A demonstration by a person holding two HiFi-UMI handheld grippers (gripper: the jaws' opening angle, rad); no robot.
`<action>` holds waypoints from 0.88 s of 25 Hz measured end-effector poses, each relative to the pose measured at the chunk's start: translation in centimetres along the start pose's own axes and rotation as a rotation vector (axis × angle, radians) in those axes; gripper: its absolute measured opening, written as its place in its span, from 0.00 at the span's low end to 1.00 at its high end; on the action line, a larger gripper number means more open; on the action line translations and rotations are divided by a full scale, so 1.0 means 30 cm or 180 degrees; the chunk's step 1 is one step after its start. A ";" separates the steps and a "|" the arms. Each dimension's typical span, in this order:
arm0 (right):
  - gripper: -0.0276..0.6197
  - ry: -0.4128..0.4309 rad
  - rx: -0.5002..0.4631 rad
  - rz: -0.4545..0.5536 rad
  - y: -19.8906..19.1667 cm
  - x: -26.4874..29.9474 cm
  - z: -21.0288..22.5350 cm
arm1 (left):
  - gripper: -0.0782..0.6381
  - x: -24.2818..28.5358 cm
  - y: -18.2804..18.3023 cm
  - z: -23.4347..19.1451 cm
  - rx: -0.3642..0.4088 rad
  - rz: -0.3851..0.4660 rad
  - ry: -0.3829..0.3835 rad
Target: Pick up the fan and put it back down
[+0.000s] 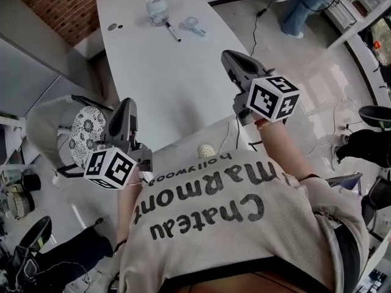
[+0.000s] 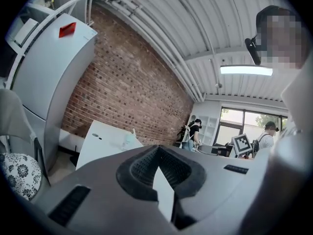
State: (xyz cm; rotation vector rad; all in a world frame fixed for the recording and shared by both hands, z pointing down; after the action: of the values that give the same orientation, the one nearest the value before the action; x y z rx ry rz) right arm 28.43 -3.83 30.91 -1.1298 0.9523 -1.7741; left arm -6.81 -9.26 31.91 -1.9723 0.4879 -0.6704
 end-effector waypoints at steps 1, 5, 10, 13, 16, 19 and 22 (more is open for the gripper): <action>0.05 0.0004 -0.0008 -0.0026 0.010 0.025 0.025 | 0.11 0.024 0.005 -0.006 -0.0012 0.0005 0.0022; 0.05 0.0068 -0.0040 -0.0099 0.049 0.125 0.124 | 0.11 0.108 0.019 -0.030 -0.0056 0.0039 0.0155; 0.05 0.0054 -0.0088 -0.0183 0.073 0.238 0.223 | 0.11 0.142 0.038 -0.073 -0.0135 0.0082 0.0390; 0.05 0.0021 -0.0032 -0.0173 0.078 0.293 0.268 | 0.11 0.157 0.061 -0.106 -0.0145 0.0116 0.0477; 0.17 0.0039 -0.0025 -0.0270 0.064 0.334 0.313 | 0.11 0.177 0.068 -0.115 -0.0168 0.0124 0.0542; 0.21 0.0047 -0.0009 -0.0404 0.040 0.385 0.357 | 0.11 0.194 0.070 -0.128 -0.0183 0.0057 0.0612; 0.34 0.0033 0.0012 -0.0540 0.019 0.432 0.393 | 0.11 0.204 0.072 -0.157 -0.0200 0.0052 0.0675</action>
State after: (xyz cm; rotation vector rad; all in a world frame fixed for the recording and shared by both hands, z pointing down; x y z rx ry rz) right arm 36.04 -17.76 38.32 -1.2309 0.8805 -1.9174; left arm -5.22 -16.97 33.38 -1.9632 0.6597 -0.8683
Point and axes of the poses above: the fingertips, and each gripper's own axes: x forward along the fingers, z to its right, y out of its top, the point moved 10 cm from there along -x, backward along the fingers, and after that the axes turned 12 degrees about -z, right-handed, at the moved point
